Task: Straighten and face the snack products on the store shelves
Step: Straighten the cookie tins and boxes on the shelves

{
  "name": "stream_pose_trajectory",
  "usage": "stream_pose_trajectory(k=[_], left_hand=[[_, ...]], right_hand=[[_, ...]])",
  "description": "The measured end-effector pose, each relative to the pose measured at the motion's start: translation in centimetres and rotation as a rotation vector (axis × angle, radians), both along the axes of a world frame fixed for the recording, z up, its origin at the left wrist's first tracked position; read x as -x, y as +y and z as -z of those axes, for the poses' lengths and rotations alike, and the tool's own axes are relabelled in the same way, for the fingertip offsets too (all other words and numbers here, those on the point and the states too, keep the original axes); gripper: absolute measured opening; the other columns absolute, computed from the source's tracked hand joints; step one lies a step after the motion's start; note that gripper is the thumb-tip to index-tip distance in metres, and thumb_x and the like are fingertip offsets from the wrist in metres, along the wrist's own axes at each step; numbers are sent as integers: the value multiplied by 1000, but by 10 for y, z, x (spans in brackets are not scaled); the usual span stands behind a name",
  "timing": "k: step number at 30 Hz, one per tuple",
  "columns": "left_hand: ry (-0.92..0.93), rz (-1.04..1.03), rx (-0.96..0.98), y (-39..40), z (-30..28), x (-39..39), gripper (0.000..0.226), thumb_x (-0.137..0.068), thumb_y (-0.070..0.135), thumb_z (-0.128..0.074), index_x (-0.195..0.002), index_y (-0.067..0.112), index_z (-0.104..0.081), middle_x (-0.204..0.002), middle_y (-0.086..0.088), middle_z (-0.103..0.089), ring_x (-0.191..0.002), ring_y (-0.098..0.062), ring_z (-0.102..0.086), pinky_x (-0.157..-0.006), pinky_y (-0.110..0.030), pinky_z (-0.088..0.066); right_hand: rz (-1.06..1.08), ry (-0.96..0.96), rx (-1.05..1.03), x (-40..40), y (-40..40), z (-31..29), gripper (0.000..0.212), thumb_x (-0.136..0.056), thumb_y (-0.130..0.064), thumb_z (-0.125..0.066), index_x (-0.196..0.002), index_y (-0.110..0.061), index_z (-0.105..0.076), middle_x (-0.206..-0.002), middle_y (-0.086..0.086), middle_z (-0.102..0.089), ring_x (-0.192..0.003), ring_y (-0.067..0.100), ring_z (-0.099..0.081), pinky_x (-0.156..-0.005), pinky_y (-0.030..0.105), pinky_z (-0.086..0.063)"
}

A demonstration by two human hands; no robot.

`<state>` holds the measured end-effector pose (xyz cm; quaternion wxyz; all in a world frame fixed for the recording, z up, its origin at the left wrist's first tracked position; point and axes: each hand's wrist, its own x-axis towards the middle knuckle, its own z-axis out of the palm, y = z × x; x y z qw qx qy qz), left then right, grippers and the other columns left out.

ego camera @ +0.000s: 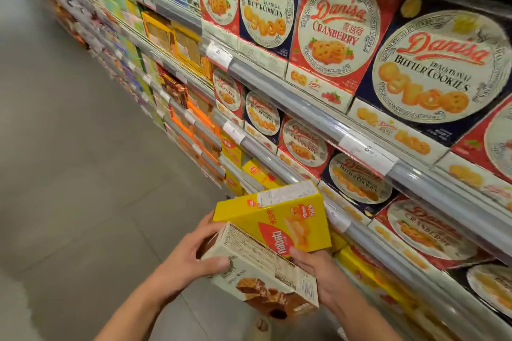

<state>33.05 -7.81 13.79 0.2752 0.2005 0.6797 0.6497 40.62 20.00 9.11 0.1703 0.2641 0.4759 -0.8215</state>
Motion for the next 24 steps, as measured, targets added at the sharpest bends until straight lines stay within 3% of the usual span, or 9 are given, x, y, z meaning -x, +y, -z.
stream_pose_trajectory(k=[2, 4, 7, 9, 12, 15, 17, 20, 24], left_hand=[[21, -26, -3, 4, 1, 10, 66, -78, 27, -80, -138, 9, -60, -151, -5, -46, -143, -25, -44, -116, -39, -37], [20, -56, -1, 7, 3, 18, 65, -78, 30, -80, -137, 10, -61, -148, -6, -50, -139, -27, -49, -114, -46, -40], [-25, -118, -14, 8, 7, 27, 63, -79, 32, -78, -136, 11, -62, -139, -11, -56, -131, -31, -55, -109, -50, -46], [-52, -147, -30, 6, 9, 36, 63, -78, 31, -78, -136, 10, -62, -137, -13, -57, -129, -33, -56, -105, -46, -49], [-75, -129, -24, -3, 14, 60, 63, -76, 33, -79, -133, 11, -64, -131, -15, -62, -126, -37, -58, -102, -47, -49], [-90, -55, -30, -12, 22, 89, 64, -77, 30, -79, -134, 8, -62, -133, -20, -60, -125, -40, -59, -104, -58, -48], [-106, -39, -50, -19, 24, 109, 64, -77, 27, -79, -134, 6, -61, -134, -22, -58, -124, -42, -59, -104, -58, -48], [-112, 14, -42, -34, 27, 145, 61, -77, 29, -79, -132, 7, -62, -133, -19, -60, -125, -39, -59, -105, -53, -48], [-111, 113, -40, -46, 38, 199, 54, -81, 22, -79, -130, 7, -64, -139, -12, -58, -129, -32, -58, -107, -49, -45]], right_hand=[[-37, 14, -22, 13, 3, -8, 109, -34, -28, -106, -128, 2, -60, -112, 29, -72, -89, 39, -75, -70, 48, -63], [-18, 44, -4, 25, 3, -10, 86, -58, -26, -94, -133, -6, -58, -114, 26, -72, -91, 38, -75, -69, 51, -63], [185, 64, 59, 45, 15, -5, 81, -75, -29, -82, -148, -20, -46, -130, 22, -67, -112, 44, -67, -96, 68, -50], [253, 177, -10, 56, 26, -4, 73, -83, -26, -75, -149, -27, -44, -138, 12, -63, -121, 39, -64, -104, 68, -45], [122, 243, -324, 70, 36, -8, 92, -65, -48, -93, -143, -26, -51, -137, 4, -65, -126, 30, -62, -107, 63, -45], [20, 234, -586, 88, 40, -2, 108, -45, -64, -96, -136, -23, -56, -131, -3, -68, -123, 18, -64, -104, 47, -52], [-79, 223, -671, 100, 38, 0, 99, -43, -67, -94, -128, -29, -60, -122, -9, -72, -115, 11, -68, -99, 41, -56], [-232, 168, -722, 117, 20, 1, 87, -54, -61, -94, -129, -38, -56, -124, -14, -70, -114, 8, -67, -98, 41, -56], [-106, 130, -841, 137, -16, 15, 86, -50, -66, -92, -123, -37, -57, -120, -16, -71, -113, 10, -67, -94, 40, -56]])
